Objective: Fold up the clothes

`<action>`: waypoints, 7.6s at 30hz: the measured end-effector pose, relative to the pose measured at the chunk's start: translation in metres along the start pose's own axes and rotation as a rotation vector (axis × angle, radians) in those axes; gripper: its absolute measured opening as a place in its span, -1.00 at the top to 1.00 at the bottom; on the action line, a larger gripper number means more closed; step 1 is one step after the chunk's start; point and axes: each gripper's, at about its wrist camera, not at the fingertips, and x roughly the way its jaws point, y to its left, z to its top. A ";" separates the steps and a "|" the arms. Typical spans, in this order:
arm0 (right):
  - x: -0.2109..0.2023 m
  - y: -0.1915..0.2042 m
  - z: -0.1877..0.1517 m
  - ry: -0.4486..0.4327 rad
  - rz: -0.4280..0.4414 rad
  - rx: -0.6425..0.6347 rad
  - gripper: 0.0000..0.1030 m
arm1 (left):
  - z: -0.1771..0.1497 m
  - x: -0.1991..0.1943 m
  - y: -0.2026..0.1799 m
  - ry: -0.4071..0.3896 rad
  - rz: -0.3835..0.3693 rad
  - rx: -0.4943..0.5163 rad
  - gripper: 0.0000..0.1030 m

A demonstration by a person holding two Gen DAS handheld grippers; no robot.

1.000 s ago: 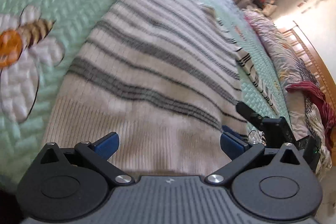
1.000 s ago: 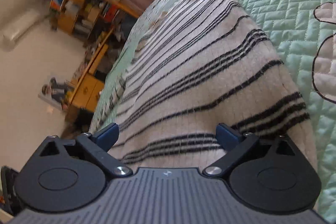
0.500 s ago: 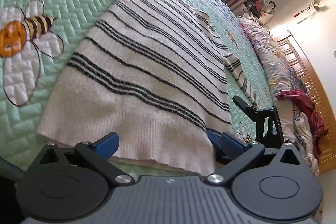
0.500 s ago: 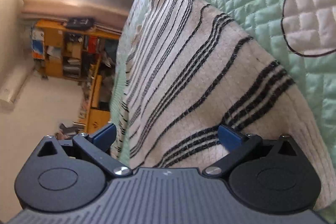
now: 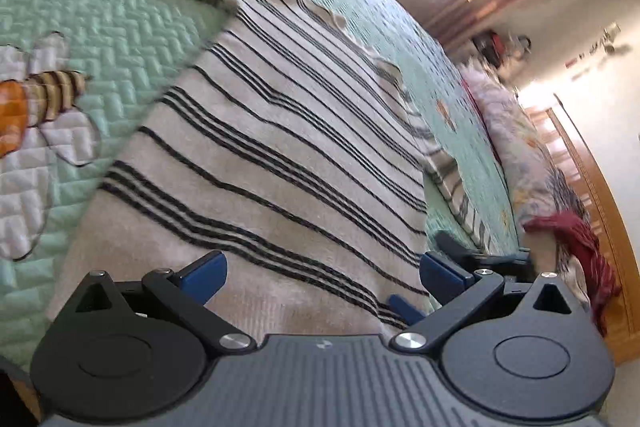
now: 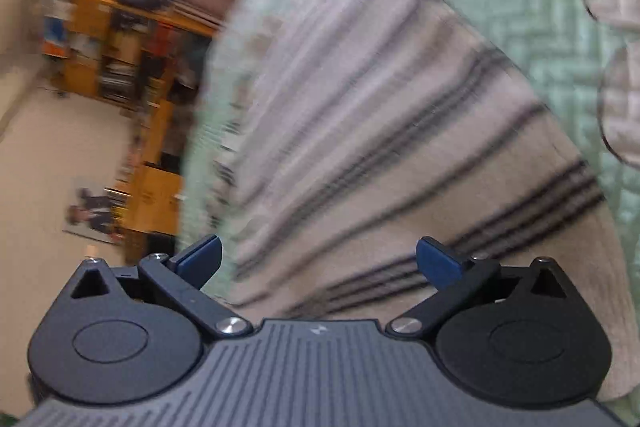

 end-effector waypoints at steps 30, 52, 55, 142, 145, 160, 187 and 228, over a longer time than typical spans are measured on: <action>-0.060 -0.052 -0.021 0.051 0.055 -0.048 -0.71 | -0.002 0.044 0.027 0.181 0.051 0.086 -0.98; 0.021 0.008 -0.025 0.165 0.165 0.009 -0.91 | 0.013 0.037 0.046 0.160 0.188 0.153 -0.98; 0.026 -0.019 -0.036 0.202 0.062 0.071 -0.79 | 0.007 0.029 0.059 0.140 0.147 0.146 -0.98; -0.035 -0.065 -0.005 0.034 -0.069 0.128 -0.92 | -0.005 0.043 0.030 0.241 0.252 0.282 -0.98; -0.036 -0.048 -0.007 0.029 -0.081 0.065 -0.93 | -0.004 0.043 0.029 0.241 0.254 0.279 -0.98; 0.009 0.034 0.037 -0.006 0.094 -0.168 -0.93 | -0.004 0.041 0.038 0.239 0.215 0.275 -0.98; -0.007 -0.069 0.073 -0.166 0.149 0.108 -0.94 | -0.005 0.052 0.034 0.233 0.253 0.320 -0.99; -0.009 -0.086 0.014 -0.141 0.123 -0.053 -0.78 | 0.071 0.031 0.072 0.020 -0.066 -0.025 -0.98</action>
